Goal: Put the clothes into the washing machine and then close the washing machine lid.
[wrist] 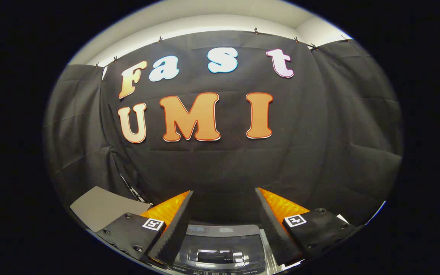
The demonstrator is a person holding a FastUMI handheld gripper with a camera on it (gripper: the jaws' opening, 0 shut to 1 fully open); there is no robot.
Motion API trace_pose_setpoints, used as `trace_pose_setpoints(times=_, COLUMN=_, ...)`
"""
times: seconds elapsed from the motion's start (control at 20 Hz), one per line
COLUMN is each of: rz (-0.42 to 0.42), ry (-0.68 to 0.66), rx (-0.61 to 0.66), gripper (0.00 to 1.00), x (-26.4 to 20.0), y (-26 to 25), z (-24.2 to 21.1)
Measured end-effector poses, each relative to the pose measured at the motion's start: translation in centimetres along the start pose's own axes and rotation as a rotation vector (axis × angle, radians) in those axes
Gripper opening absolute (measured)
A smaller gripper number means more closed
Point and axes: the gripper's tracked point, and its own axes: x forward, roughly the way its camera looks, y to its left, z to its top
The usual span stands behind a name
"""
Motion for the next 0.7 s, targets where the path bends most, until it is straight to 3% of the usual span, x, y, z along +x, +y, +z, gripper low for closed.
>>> trace_pose_setpoints(times=0.7, rz=0.022, ry=-0.019, rx=-0.038, gripper=0.98, x=-1.8, y=2.2, z=0.4)
